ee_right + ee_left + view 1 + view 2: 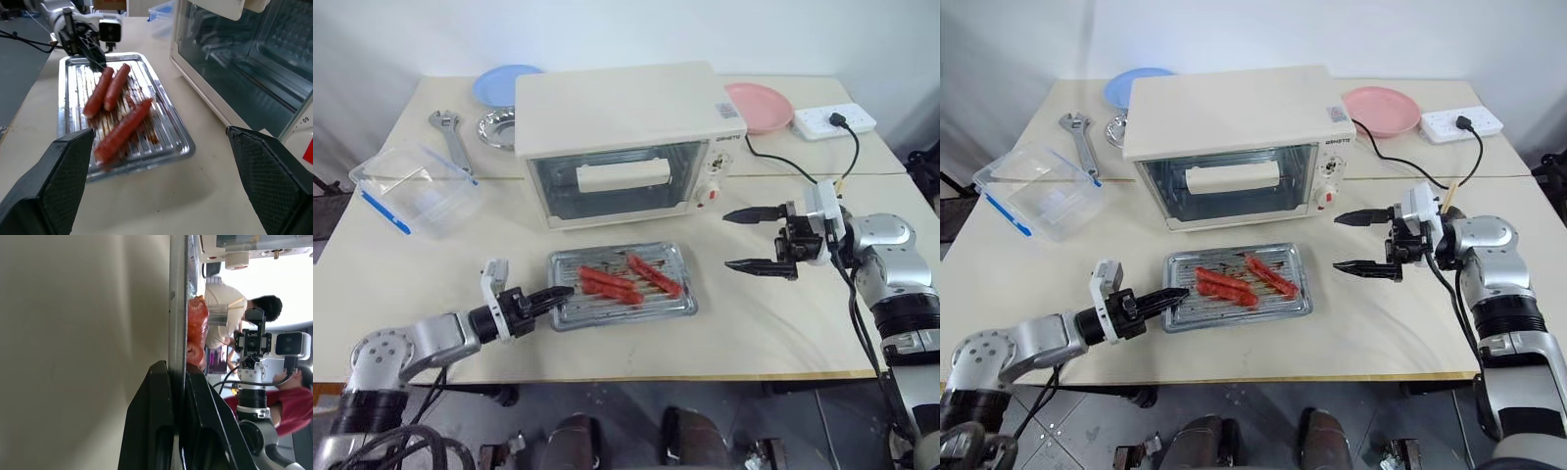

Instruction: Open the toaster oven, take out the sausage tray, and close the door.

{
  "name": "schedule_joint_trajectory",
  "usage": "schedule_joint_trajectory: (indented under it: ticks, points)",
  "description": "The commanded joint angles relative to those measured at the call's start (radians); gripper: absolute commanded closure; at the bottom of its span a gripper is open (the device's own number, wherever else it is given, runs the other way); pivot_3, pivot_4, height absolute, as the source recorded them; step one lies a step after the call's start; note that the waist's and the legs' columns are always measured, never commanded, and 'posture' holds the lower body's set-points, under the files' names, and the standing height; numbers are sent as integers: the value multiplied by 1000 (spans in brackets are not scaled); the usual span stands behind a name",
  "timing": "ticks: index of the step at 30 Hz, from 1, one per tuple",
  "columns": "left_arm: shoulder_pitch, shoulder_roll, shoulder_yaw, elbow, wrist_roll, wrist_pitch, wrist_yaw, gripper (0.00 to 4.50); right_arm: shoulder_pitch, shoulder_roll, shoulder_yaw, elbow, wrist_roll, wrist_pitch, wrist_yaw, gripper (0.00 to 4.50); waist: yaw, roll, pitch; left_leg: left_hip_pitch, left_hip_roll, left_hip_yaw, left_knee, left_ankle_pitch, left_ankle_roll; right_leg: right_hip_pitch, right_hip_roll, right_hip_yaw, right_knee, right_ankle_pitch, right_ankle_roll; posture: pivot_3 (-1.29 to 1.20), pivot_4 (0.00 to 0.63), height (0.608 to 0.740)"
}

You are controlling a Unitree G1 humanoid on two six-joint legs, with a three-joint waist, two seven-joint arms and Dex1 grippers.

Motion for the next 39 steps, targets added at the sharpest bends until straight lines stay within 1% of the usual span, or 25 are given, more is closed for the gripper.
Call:
schedule_joint_trajectory:
  ticks: [1, 3, 7, 9, 10, 13, 15, 18, 21, 22, 24, 25, 27, 28, 30, 31, 33, 34, 35, 37, 39]
  points:
    - [-76, -32, -28, 83, 97, 55, -74, 4500, 10, -3, -65, -46, -12, -3, 36, 33, 7, 0, 0, 0, 0, 0, 0, 0, 0, 0, 0, 0, 0, 0, 0, 0, 150, 740]
    - [-128, -49, -46, 135, 179, 85, -106, 4500, 20, -3, -81, -52, -24, 0, 33, 33, 12, 1, -1, 0, 0, 1, 0, 1, 0, 1, 0, 0, 0, 0, 1, 0, 150, 740]
    - [-183, -72, -50, 195, 301, 147, -182, 4500, 34, 4, -106, -66, -40, -3, 31, 33, 15, 4, -2, 1, -1, 3, 0, 2, 0, 3, 0, 0, -1, 0, 1, 0, 150, 740]
    - [-209, -82, -45, 227, 361, 164, -214, 3848, 35, 8, -114, -66, -47, -2, 28, 0, 15, 5, -3, 1, -1, 3, 0, 2, 0, 4, 0, 0, -1, 1, 1, 0, 150, 740]
    - [-219, -84, -39, 239, 386, 174, -232, 3640, 36, 9, -117, -67, -50, -2, 28, 0, 15, 5, -3, 1, -1, 3, 0, 2, 0, 4, 0, 0, -1, 1, 1, 0, 150, 740]
    - [-253, -57, -14, 264, 463, 205, -291, 2716, 30, 15, -123, -60, -61, -2, 30, 0, 12, 5, -3, 1, -1, 3, 0, 2, 0, 4, 0, 0, -1, 1, 1, 0, 150, 740]
    - [-259, -24, 0, 269, 512, 223, -333, 2065, 23, 18, -125, -52, -67, -1, 31, 0, 8, 5, -3, 1, -1, 3, 0, 2, 0, 4, 0, 0, -1, 1, 1, 0, 150, 740]
    - [-258, 18, 2, 268, 578, 239, -396, 1235, 19, 23, -129, -50, -75, 2, 36, 0, -5, 5, -3, 1, -1, 3, -1, 2, -1, 3, 0, -1, 0, 1, 1, 0, 150, 740]
    - [-251, 90, -9, 247, 649, 231, -479, 284, 12, 27, -133, -44, -83, 6, 42, 0, -21, 5, -3, 2, 0, 3, -1, 3, -2, 3, 1, 0, 1, 0, 1, 0, 150, 740]
    - [-244, 145, -37, 220, 690, 217, -533, 87, 8, 25, -128, -41, -87, 9, 49, 0, -28, 5, -3, 3, 0, 3, -1, 3, -2, 3, 1, 0, 2, 0, 1, 0, 150, 740]
    - [-204, 260, -113, 121, 799, 111, -679, 36, 2, 22, -115, -34, -94, 9, 56, 0, -45, 3, -2, 4, 1, 3, -2, 4, -3, 3, 1, 0, 4, 0, 0, 0, 150, 740]
    - [-185, 302, -130, 89, 845, 42, -749, 36, -2, 22, -108, -29, -101, 5, 57, 0, -51, 3, -2, 5, 2, 3, -3, 4, -4, 1, 2, 1, 5, -1, -1, 0, 150, 740]
    - [-154, 349, -131, 61, 927, -107, -857, 36, -6, 18, -85, -16, -111, -17, 57, 0, -55, 3, -2, 12, 2, 4, -10, 4, -5, 1, 2, 7, 6, -2, -2, 0, 150, 740]
    - [-131, 359, -111, 57, 977, -229, -914, 36, -6, 14, -65, -7, -121, -40, 57, 0, -54, 3, -1, 16, 1, 7, -14, 4, -6, 1, 2, 10, 6, -2, -2, 0, 150, 740]
    - [-98, 362, -82, 63, 1060, -429, -1017, 36, -8, 10, -30, 9, -132, -76, 57, 0, -50, 2, -1, 16, 1, 12, -16, 5, -6, -1, 2, 11, 5, -2, -2, 0, 150, 740]
    - [-86, 344, -51, 77, 1090, -543, -1060, 36, -10, 11, -14, 19, -137, -94, 57, 0, -49, 1, 0, 14, 2, 16, -16, 4, -6, -4, 2, 13, 5, -2, -2, 0, 150, 740]
    - [-58, 300, 0, 118, 1182, -825, -1091, 36, -16, 18, 13, 34, -146, -128, 57, 0, -44, 0, 0, 11, 1, 23, -16, 4, -5, -11, 2, 18, 7, -2, -2, 0, 150, 740]
    - [-46, 288, 10, 139, 1226, -922, -1100, 36, -20, 24, 25, 40, -151, -143, 57, 0, -43, 0, 0, 11, 1, 25, -16, 4, -5, -12, 2, 19, 7, -2, -2, 0, 150, 740]
    - [-30, 288, 3, 157, 1277, -1021, -1129, 36, -22, 28, 36, 44, -152, -155, 57, 0, -42, -1, 1, 11, 1, 26, -16, 4, -5, -12, 2, 19, 7, -2, -2, 0, 150, 740]
    - [-14, 287, -11, 192, 1349, -1153, -1177, 36, -28, 35, 46, 54, -157, -172, 57, 0, -42, -1, 1, 11, 1, 27, -16, 3, -4, -13, 2, 19, 6, -2, -2, 0, 150, 740]
    - [-2, 295, -31, 274, 1420, -1306, -1249, 36, -32, 53, 36, 62, -187, -188, 41, 0, -42, -1, 1, 11, 1, 29, -16, 3, -3, -13, 2, 20, 6, -1, -1, 0, 150, 740]
